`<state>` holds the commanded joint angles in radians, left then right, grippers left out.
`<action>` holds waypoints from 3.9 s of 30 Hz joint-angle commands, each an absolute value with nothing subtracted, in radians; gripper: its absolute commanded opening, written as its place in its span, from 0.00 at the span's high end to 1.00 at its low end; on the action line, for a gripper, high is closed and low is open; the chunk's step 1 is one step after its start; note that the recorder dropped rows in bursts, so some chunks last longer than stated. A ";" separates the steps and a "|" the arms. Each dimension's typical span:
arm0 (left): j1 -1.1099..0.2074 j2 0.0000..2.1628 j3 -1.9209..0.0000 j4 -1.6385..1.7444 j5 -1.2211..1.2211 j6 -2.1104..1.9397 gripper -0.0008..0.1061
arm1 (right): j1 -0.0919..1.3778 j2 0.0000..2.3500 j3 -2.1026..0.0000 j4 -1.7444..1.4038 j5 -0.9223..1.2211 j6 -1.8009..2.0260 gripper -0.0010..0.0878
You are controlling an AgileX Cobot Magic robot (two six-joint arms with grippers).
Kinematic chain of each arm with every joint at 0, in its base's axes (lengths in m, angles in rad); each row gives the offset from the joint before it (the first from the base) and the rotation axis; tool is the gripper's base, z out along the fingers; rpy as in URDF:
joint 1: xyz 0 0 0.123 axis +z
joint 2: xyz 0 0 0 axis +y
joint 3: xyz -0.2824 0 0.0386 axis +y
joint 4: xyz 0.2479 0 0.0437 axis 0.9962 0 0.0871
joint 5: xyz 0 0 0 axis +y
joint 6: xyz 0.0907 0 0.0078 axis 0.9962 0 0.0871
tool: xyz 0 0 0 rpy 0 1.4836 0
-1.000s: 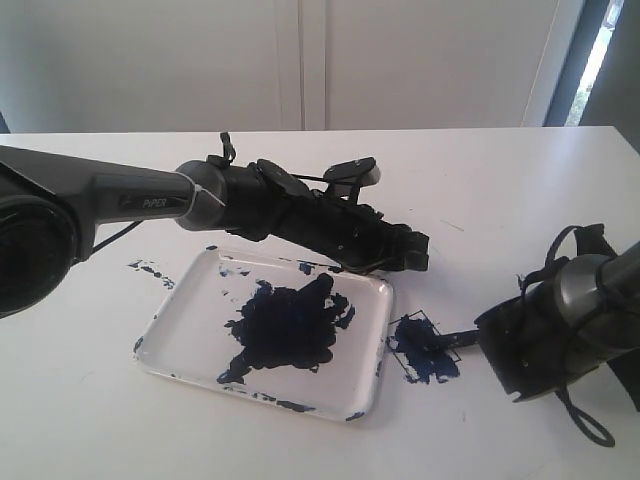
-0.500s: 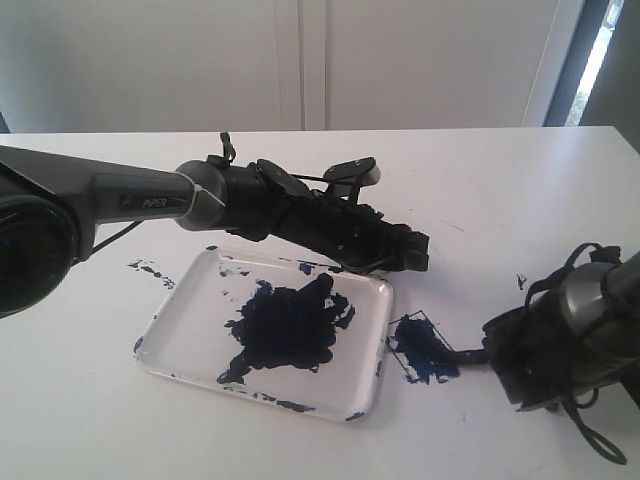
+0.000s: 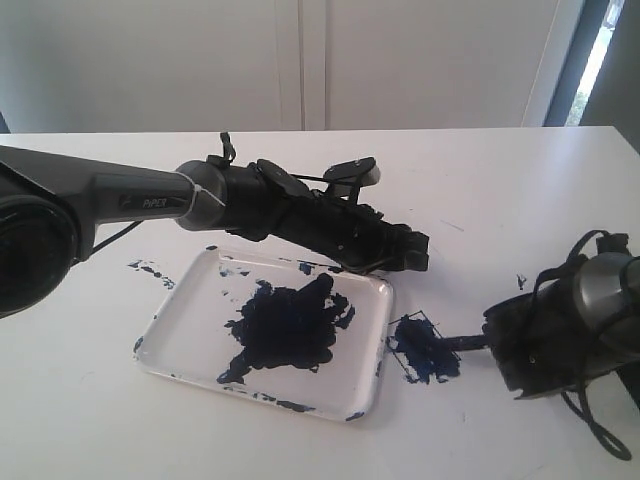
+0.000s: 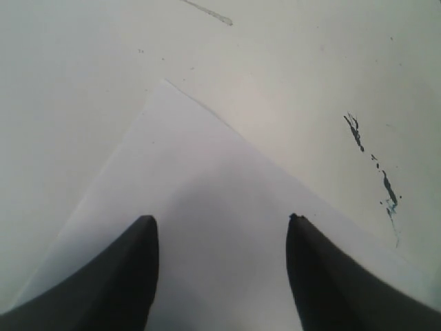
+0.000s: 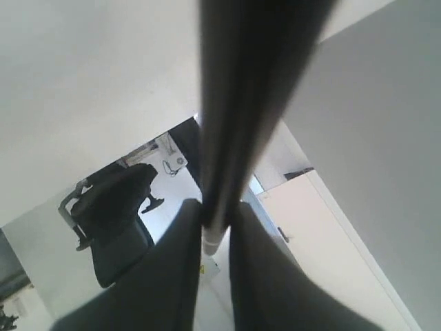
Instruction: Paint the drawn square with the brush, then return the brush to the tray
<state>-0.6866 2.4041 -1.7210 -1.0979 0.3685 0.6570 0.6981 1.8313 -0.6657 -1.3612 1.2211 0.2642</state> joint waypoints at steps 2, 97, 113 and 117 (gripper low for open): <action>-0.687 2.404 -1.721 -1.098 0.368 0.657 0.43 | 0.698 1.831 -0.677 -1.364 1.221 0.251 0.99; -0.687 2.404 -1.721 -1.098 0.410 0.654 0.43 | 0.796 1.944 -0.658 -1.497 1.221 0.134 0.99; -0.687 2.404 -1.721 -1.098 0.415 0.654 0.43 | 0.730 1.944 -0.749 -1.499 1.221 0.137 0.99; -0.687 2.404 -1.721 -1.098 0.415 0.654 0.43 | 0.717 1.946 -0.749 -1.506 1.221 0.141 0.99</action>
